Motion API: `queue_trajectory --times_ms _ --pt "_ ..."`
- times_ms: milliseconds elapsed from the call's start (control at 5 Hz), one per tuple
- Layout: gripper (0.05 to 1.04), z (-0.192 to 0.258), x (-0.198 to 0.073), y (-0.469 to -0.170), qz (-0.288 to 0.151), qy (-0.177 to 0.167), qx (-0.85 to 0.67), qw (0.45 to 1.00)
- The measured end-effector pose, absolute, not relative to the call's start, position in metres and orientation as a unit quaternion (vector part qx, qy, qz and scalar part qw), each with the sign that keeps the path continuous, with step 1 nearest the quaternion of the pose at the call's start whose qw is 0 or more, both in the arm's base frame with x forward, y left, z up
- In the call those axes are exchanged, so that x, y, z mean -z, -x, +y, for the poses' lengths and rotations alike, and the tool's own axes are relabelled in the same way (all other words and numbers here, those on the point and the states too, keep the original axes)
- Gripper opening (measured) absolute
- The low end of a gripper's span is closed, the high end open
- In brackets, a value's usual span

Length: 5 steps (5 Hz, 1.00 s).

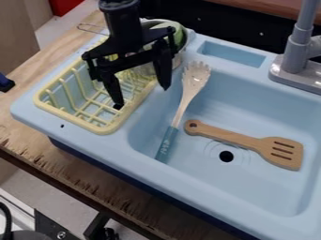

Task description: Move the silver metallic bowl inside the sink

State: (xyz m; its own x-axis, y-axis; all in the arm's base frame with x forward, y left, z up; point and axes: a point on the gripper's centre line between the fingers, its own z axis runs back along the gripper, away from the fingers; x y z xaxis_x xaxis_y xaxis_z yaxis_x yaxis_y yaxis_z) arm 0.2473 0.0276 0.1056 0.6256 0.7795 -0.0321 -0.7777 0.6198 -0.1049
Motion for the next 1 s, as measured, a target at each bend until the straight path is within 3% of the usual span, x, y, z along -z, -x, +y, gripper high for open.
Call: queue_trajectory --times_ms 400,600,1000 --pt "1.000 0.027 -0.098 -0.248 -0.011 0.052 -0.468 0.882" --pt "1.000 0.026 -0.106 -0.250 -0.025 0.075 -0.492 0.867" --pt "1.000 0.039 -0.119 -0.251 -0.011 0.105 -0.575 0.812"
